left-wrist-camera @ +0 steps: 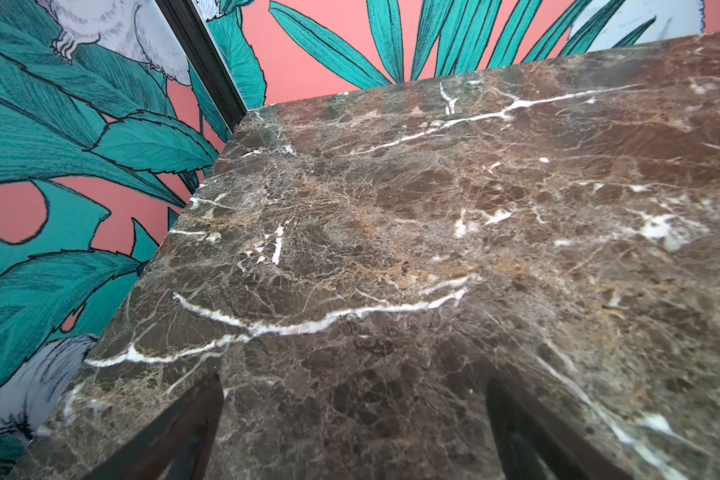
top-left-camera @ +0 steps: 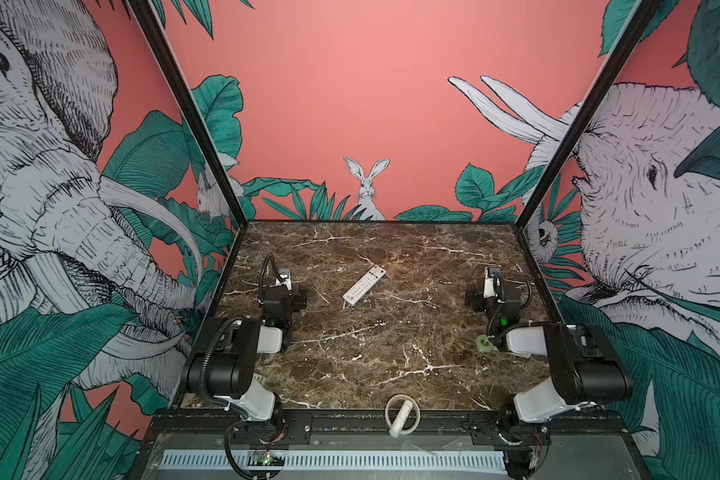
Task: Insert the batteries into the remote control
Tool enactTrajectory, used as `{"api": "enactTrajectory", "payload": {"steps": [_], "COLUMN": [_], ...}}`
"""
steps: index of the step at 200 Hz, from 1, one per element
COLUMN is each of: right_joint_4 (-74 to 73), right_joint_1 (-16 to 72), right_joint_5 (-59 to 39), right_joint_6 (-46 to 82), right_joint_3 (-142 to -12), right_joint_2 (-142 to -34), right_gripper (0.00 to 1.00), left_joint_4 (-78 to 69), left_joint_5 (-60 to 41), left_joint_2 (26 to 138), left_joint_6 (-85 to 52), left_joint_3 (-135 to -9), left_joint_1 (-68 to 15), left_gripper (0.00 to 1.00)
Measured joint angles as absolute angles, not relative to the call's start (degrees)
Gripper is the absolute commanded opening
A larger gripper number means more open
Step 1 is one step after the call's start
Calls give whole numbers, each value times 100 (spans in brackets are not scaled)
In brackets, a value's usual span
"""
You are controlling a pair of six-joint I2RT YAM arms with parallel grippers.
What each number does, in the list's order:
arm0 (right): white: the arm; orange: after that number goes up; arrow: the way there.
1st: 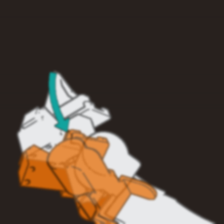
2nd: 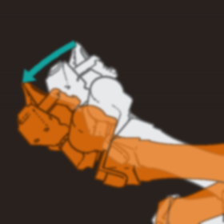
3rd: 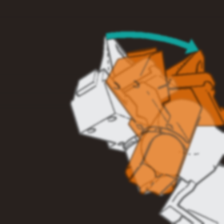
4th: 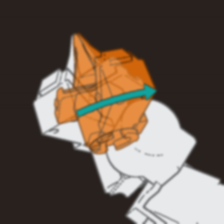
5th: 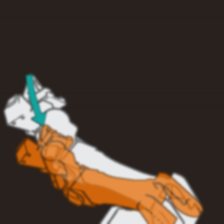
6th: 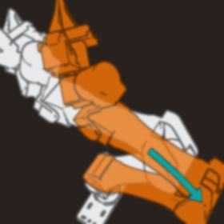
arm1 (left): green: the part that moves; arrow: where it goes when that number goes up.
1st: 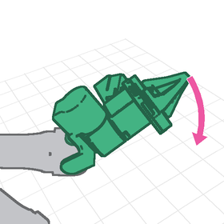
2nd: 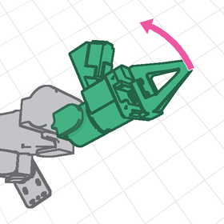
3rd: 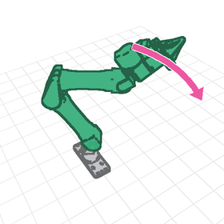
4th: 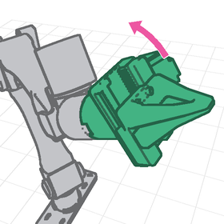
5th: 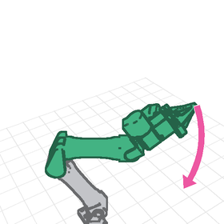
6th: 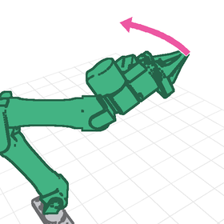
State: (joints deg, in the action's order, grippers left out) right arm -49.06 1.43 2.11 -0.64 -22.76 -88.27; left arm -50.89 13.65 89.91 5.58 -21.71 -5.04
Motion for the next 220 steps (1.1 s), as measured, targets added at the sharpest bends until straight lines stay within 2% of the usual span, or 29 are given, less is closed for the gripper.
{"api": "enactTrajectory", "payload": {"steps": [87,142,220], "right_joint_4": [-4908,-4908,-4908], "right_joint_1": [143,143,143], "right_joint_5": [211,211,211], "right_joint_6": [-67,-64,-67], "right_joint_3": [-2276,-2276,-2276], "right_joint_2": [-8827,-8827,-8827], "right_gripper": [99,99,99], "left_joint_4": [-5089,-4984,-4978], "left_joint_5": [1347,755,963], "left_joint_2": [8991,8991,8991], "left_joint_6": [561,687,620], "left_joint_3": [-2171,-2259,-2259], "left_joint_1": [-504,-471,-469], "left_gripper": [99,100,99]}}
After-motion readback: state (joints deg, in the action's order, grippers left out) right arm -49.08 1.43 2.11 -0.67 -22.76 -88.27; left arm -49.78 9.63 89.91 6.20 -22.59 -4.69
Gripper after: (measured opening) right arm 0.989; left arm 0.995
